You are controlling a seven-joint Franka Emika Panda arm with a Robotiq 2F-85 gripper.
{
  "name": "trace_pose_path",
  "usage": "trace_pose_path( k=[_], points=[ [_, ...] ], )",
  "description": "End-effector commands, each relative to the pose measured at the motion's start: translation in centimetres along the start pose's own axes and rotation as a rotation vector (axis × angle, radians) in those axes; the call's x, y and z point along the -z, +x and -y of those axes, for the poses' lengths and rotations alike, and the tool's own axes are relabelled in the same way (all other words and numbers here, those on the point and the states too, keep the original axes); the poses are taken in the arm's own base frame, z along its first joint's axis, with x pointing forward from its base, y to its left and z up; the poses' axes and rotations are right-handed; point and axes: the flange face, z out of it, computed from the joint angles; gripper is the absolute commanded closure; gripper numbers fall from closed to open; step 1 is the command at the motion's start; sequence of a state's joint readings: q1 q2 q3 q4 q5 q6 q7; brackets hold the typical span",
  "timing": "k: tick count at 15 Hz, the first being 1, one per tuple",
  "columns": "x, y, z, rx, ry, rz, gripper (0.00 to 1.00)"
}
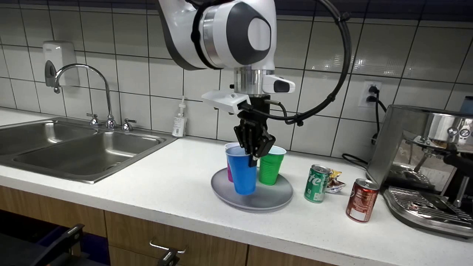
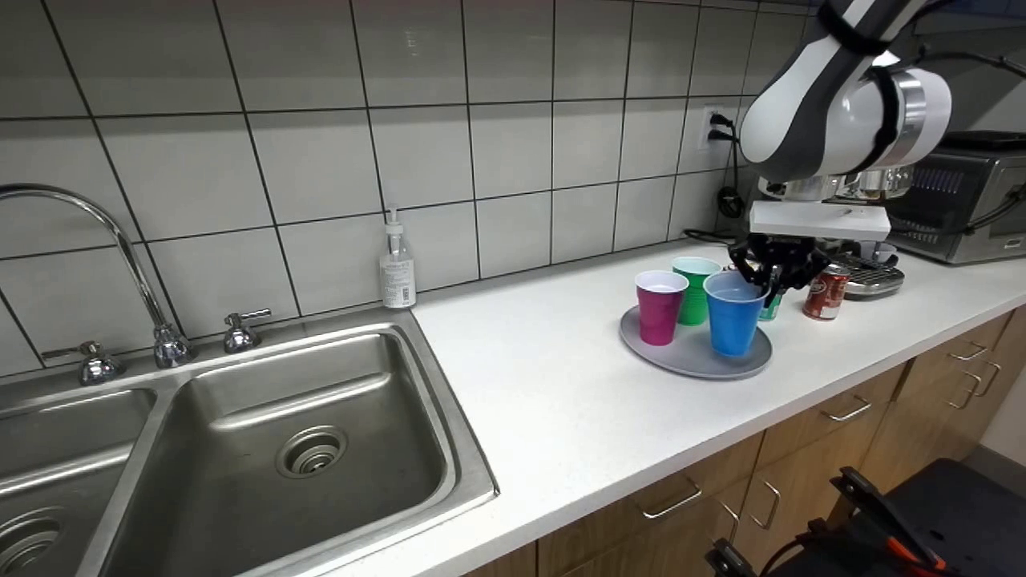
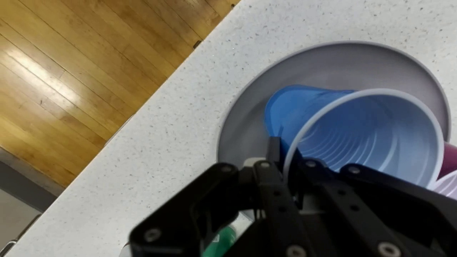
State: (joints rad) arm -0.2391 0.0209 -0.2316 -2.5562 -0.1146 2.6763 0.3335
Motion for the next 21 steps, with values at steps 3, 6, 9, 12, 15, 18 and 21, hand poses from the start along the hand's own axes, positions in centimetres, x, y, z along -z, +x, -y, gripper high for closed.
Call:
trace_pose_path(
  k=[3, 6, 9, 12, 15, 18, 21],
  points=[
    [-1.6, 2.4, 0.4, -0.07, -0.012, 0.007, 0.99],
    [-2.3, 3.0, 0.6, -0.092, -0.009, 0.014, 0.99],
    [-3.0, 3.6, 0.7, -0.115, -0.005, 0.025, 0.84],
    [-3.2, 4.0, 0.7, -0.127, -0.005, 0.029, 0.56],
    [-3.1, 4.1, 0.4, -0.134, -0.004, 0.024, 0.32],
    [-2.4, 4.0, 0.0, -0.135, 0.003, 0.012, 0.11],
    [-1.7, 3.5, -0.4, -0.133, 0.01, 0.001, 0.0]
  ],
)
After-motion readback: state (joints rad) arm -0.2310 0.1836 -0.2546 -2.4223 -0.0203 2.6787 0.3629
